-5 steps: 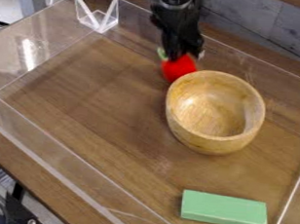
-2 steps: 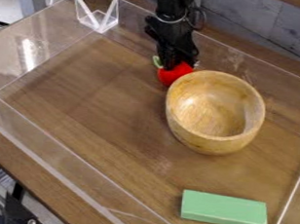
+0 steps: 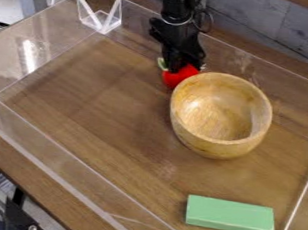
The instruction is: Move the red fruit to the left
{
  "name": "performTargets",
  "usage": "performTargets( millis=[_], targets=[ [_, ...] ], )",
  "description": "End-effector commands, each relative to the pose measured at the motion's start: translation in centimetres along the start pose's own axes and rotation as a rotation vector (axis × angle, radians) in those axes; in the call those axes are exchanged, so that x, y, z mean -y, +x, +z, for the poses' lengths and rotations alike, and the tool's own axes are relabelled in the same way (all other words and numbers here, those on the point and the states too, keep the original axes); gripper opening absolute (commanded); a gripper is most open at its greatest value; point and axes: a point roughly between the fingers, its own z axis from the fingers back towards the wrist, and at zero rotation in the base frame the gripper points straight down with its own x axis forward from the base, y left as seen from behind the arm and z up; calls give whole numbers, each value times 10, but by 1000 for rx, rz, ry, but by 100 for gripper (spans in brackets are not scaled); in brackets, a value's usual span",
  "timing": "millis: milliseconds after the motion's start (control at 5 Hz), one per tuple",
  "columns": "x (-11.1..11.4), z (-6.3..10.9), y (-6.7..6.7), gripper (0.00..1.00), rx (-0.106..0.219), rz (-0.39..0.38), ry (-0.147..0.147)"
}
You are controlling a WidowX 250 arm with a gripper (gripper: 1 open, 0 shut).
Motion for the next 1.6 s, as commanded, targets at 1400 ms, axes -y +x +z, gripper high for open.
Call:
performTargets(
  millis=[1400],
  targets=[
    [-96, 70, -3, 0, 82, 212, 100]
  ],
)
